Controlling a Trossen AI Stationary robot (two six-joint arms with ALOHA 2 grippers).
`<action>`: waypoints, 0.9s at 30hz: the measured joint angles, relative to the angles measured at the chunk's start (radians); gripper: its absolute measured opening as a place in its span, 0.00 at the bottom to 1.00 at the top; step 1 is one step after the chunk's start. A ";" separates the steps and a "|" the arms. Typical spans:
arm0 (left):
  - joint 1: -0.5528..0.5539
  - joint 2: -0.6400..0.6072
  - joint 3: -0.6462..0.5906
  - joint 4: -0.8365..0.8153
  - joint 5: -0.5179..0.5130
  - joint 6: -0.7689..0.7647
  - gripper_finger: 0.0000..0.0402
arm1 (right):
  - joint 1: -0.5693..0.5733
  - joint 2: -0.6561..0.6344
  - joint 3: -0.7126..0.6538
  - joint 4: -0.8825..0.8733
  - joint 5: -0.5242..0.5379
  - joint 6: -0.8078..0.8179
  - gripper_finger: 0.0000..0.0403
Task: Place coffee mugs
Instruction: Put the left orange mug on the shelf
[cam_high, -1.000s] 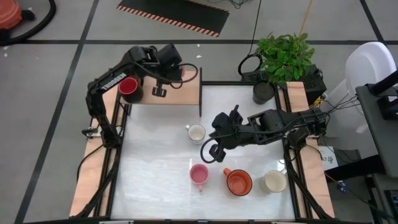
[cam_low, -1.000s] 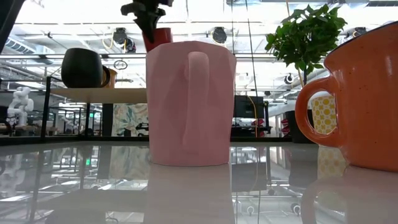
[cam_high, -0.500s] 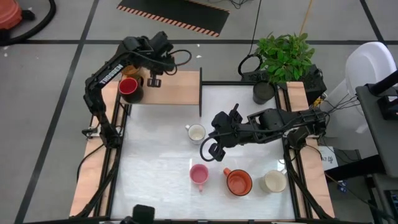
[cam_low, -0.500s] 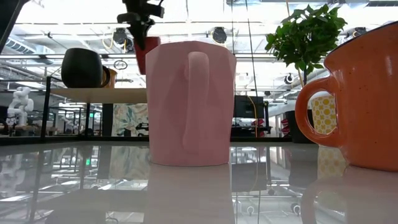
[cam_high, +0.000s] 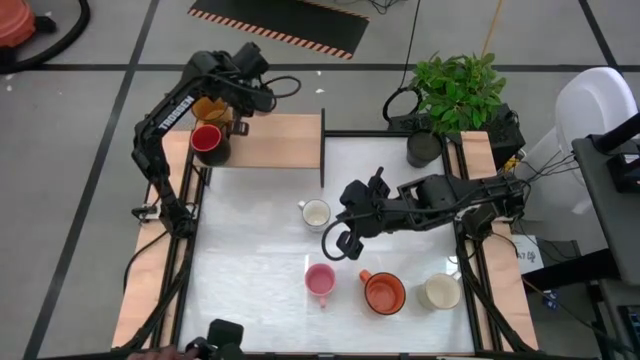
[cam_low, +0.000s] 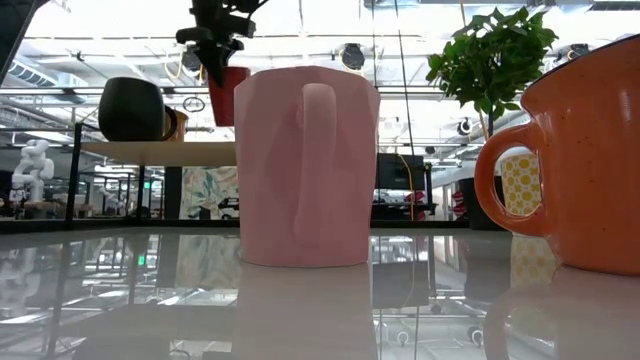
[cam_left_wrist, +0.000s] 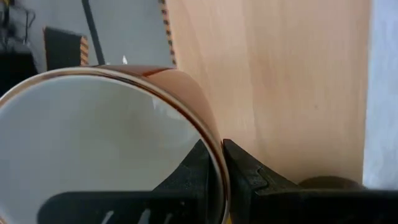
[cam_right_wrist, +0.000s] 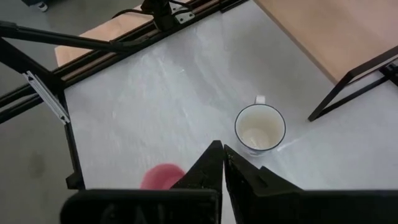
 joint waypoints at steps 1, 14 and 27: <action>-0.001 0.000 0.000 0.000 0.005 0.010 0.06 | 0.000 0.000 0.000 0.000 0.000 0.003 0.00; 0.006 0.000 0.000 0.000 0.023 0.076 0.06 | 0.001 0.000 0.000 0.000 -0.002 0.002 0.00; 0.022 0.000 0.000 0.000 0.017 -0.144 0.06 | 0.002 0.000 0.000 -0.012 -0.029 -0.051 0.00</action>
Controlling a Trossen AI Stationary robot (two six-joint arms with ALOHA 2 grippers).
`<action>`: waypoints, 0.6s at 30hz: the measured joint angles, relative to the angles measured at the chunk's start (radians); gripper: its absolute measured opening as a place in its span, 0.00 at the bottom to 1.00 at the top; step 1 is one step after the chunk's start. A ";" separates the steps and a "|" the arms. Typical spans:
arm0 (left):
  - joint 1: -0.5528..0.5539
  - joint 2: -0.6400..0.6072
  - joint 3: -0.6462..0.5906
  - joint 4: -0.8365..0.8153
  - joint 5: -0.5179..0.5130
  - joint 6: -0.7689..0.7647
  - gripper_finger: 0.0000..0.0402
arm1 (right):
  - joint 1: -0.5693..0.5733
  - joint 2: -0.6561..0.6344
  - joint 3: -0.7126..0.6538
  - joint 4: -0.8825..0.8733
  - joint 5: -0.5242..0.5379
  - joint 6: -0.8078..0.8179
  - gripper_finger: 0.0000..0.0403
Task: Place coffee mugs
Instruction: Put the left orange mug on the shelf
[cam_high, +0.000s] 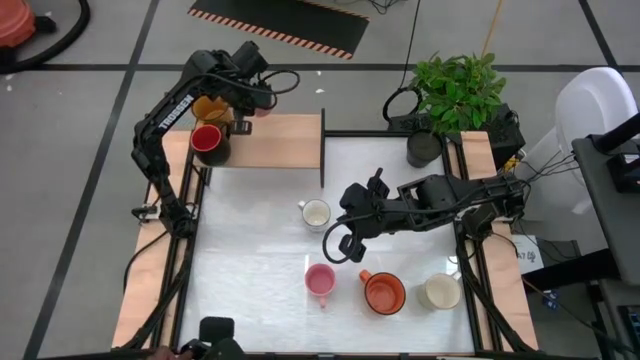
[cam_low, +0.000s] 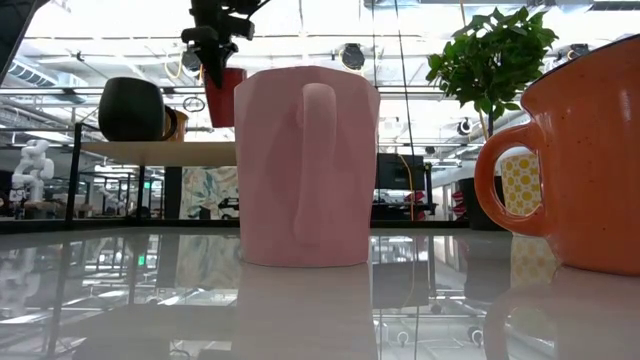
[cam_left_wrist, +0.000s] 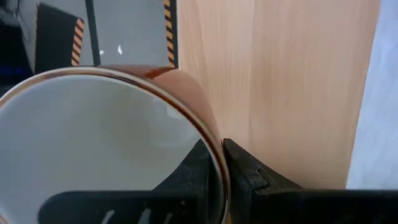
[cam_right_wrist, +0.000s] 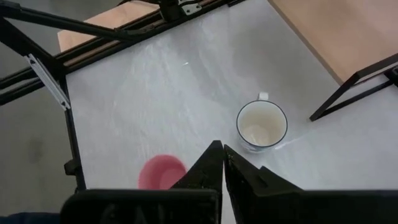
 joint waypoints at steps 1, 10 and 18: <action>0.003 0.000 0.000 0.000 0.001 -0.014 0.06 | 0.000 0.000 0.000 -0.004 0.000 0.000 0.00; 0.020 -0.001 -0.036 0.004 0.027 -0.037 0.06 | 0.000 -0.010 0.000 -0.014 -0.001 -0.023 0.00; -0.005 -0.008 -0.189 -0.002 -0.056 -0.053 0.06 | 0.000 -0.026 0.000 -0.018 0.000 -0.019 0.00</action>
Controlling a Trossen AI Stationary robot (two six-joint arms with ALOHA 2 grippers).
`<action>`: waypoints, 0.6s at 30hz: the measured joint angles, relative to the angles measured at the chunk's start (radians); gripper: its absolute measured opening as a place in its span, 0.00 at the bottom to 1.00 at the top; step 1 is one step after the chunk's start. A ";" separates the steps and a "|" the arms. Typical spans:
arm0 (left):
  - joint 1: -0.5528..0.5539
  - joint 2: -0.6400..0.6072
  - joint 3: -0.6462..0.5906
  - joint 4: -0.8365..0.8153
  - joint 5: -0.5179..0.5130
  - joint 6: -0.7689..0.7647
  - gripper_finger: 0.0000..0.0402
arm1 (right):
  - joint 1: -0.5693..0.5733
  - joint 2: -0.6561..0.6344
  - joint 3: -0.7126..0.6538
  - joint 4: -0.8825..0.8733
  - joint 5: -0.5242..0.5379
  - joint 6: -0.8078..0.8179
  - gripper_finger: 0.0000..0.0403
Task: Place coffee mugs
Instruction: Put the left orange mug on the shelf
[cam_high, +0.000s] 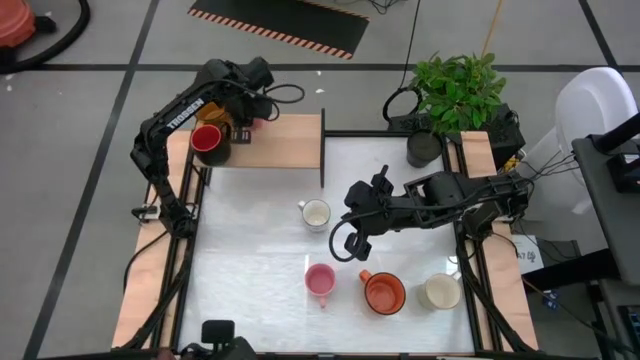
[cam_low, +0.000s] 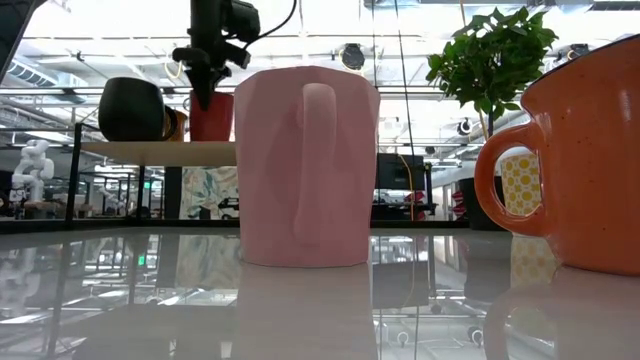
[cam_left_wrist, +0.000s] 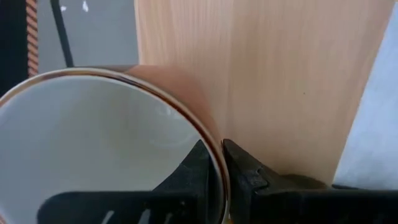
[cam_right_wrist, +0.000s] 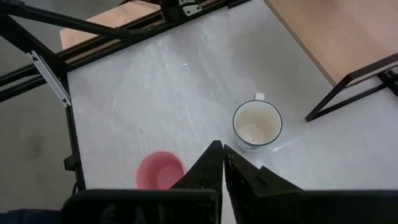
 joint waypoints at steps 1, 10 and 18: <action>-0.005 0.000 -0.004 0.001 -0.012 -0.001 0.06 | 0.000 -0.004 0.000 0.000 0.000 0.001 0.00; -0.016 -0.001 -0.006 0.001 -0.011 -0.075 0.14 | -0.008 -0.017 0.000 -0.016 0.002 0.000 0.00; -0.014 -0.002 -0.006 0.003 -0.002 -0.131 0.15 | -0.008 -0.017 0.000 -0.035 0.003 -0.001 0.00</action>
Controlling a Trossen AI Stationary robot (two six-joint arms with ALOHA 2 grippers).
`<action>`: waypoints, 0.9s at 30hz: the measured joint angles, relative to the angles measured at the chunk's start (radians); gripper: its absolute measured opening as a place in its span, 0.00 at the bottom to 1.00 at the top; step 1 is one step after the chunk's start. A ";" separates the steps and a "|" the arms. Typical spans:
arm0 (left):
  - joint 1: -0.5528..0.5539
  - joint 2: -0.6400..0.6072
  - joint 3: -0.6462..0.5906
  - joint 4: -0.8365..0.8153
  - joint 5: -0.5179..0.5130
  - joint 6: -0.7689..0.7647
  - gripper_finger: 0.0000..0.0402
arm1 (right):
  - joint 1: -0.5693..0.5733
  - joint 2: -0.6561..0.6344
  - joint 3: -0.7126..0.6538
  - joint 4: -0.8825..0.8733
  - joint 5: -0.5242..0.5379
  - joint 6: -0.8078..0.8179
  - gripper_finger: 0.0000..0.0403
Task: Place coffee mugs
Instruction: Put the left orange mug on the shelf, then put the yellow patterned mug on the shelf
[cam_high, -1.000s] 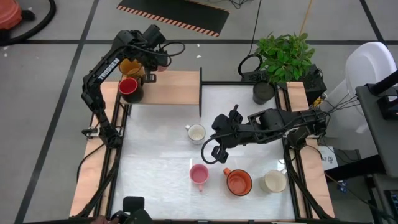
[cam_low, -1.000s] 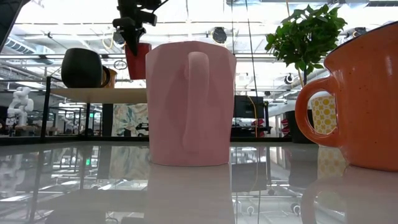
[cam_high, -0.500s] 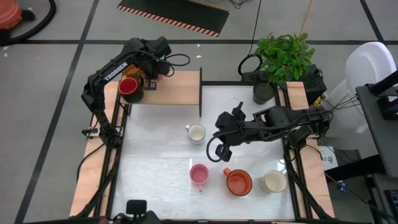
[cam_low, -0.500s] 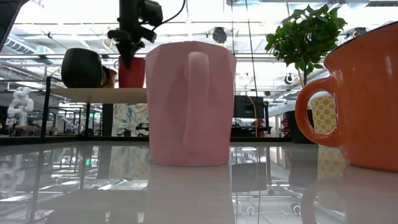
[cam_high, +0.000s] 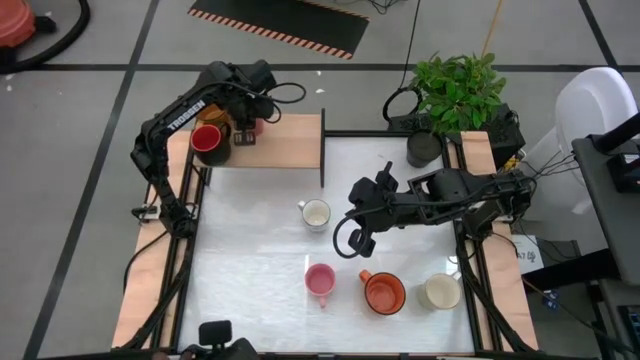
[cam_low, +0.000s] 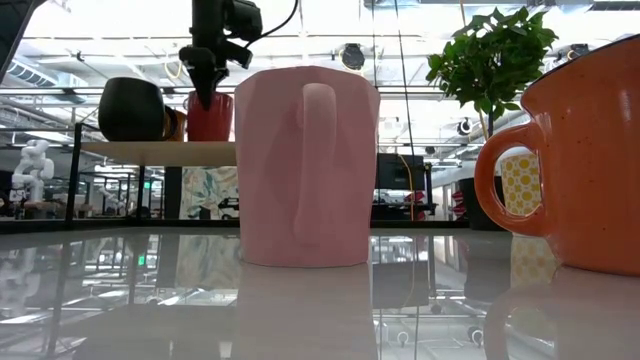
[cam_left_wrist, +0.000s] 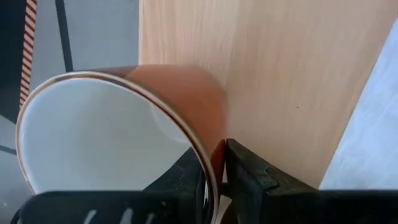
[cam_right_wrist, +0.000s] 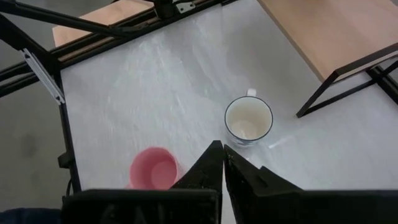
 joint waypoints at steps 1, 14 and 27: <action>0.000 0.000 0.000 0.000 -0.008 -0.007 0.15 | 0.000 0.000 0.000 0.000 0.000 -0.001 0.00; -0.008 -0.001 0.001 0.000 -0.041 -0.129 0.53 | 0.000 0.000 0.000 0.000 0.000 -0.002 0.00; -0.107 -0.084 0.002 0.004 -0.063 -0.223 0.77 | 0.002 0.001 0.000 0.006 -0.002 -0.034 0.00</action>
